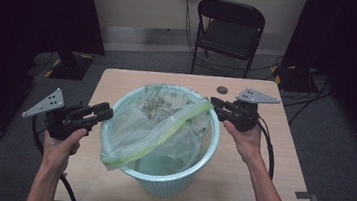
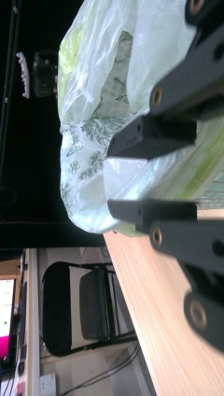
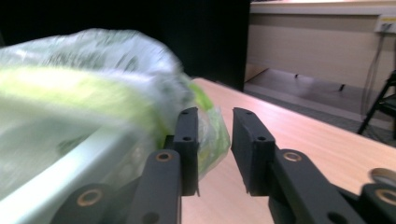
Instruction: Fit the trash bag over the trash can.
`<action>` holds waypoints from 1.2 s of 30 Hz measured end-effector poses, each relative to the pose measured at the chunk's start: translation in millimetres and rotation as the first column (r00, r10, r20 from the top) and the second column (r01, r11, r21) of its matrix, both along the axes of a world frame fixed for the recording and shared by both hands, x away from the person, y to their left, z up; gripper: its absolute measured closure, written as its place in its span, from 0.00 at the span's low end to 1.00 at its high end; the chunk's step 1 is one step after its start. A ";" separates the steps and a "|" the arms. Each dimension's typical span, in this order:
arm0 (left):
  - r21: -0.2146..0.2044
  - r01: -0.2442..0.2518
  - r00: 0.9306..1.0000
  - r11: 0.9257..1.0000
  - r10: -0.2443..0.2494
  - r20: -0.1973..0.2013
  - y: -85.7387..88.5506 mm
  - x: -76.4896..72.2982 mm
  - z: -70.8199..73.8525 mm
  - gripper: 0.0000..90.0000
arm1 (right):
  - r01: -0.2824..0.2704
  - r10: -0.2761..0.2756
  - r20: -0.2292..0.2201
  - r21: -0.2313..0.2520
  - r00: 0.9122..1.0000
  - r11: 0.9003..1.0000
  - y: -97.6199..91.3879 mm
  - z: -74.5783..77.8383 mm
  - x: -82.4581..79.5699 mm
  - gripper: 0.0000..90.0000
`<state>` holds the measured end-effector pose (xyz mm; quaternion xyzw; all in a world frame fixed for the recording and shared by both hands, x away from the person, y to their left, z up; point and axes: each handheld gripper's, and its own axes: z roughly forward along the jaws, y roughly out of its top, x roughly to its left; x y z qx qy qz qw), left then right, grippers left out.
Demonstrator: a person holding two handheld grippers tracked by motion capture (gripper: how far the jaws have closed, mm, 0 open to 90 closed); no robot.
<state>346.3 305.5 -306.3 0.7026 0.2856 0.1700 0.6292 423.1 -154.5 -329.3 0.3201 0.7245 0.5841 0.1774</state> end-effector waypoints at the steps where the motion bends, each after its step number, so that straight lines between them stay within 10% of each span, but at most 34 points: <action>1: -0.015 -0.001 1.000 1.000 0.001 0.003 -1.2 5.6 2.7 0.69 | 0.011 -0.011 0.005 0.004 1.000 1.000 -2.2 2.4 0.8 0.77; 10: 0.041 0.012 0.999 0.999 -0.010 -0.051 -23.6 54.1 8.0 0.83 | 0.009 -0.012 0.075 0.048 0.997 0.999 -5.3 37.1 -9.0 0.66; 14: 0.019 -0.002 0.999 1.000 0.003 -0.048 -17.9 50.5 4.4 1.00 | -0.050 0.048 0.067 0.031 0.997 0.998 7.8 38.7 -19.8 0.60; 20: 0.026 -0.002 1.000 1.000 0.003 -0.027 -9.9 27.9 3.8 1.00 | -0.053 0.053 0.044 0.004 0.998 0.999 11.3 35.5 -23.2 0.58; 30: 0.000 -0.015 1.000 1.000 0.015 -0.006 2.4 2.1 3.9 1.00 | -0.082 0.083 0.041 -0.027 0.996 0.996 17.2 30.7 -14.3 0.85; 36: -0.008 -0.045 0.999 0.999 0.044 -0.026 -10.7 28.6 10.1 0.69 | -0.073 0.073 0.078 -0.013 0.994 0.997 14.8 35.4 -16.0 1.00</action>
